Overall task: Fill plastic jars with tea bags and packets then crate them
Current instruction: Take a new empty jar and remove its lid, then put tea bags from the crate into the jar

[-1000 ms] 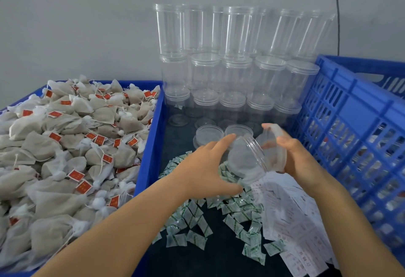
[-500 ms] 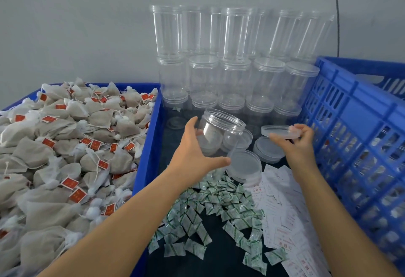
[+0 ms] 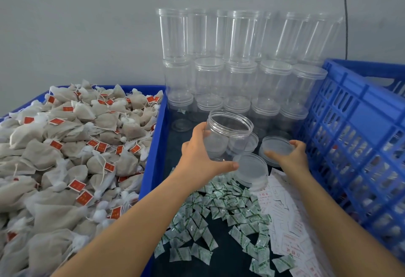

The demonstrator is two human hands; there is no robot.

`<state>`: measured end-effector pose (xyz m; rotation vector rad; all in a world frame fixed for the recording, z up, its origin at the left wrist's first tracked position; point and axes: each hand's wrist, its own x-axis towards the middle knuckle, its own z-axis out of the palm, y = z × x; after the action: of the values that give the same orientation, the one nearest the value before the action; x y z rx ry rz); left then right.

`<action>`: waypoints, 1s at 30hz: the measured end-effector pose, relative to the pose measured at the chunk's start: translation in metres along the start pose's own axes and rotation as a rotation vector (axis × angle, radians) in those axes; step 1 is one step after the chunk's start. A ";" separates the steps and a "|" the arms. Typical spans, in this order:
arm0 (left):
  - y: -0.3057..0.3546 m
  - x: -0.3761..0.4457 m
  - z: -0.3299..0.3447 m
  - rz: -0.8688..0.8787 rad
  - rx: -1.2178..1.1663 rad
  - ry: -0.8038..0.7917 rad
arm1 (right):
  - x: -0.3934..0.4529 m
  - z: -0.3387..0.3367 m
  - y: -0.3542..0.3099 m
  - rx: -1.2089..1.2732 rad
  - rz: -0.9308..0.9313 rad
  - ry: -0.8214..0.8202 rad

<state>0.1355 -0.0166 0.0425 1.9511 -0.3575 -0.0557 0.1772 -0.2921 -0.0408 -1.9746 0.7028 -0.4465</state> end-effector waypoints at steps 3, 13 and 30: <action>0.000 0.000 0.000 -0.002 -0.003 -0.018 | -0.001 -0.001 0.001 -0.016 0.002 -0.020; 0.000 -0.001 0.000 -0.033 0.025 0.004 | -0.085 -0.016 -0.065 0.312 -0.325 -0.281; 0.038 -0.034 -0.092 0.064 0.788 -0.161 | -0.174 0.037 -0.069 0.460 -0.435 -0.569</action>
<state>0.1134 0.0610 0.1097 2.7186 -0.6124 -0.0315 0.0846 -0.1298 -0.0010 -1.6792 -0.1842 -0.2463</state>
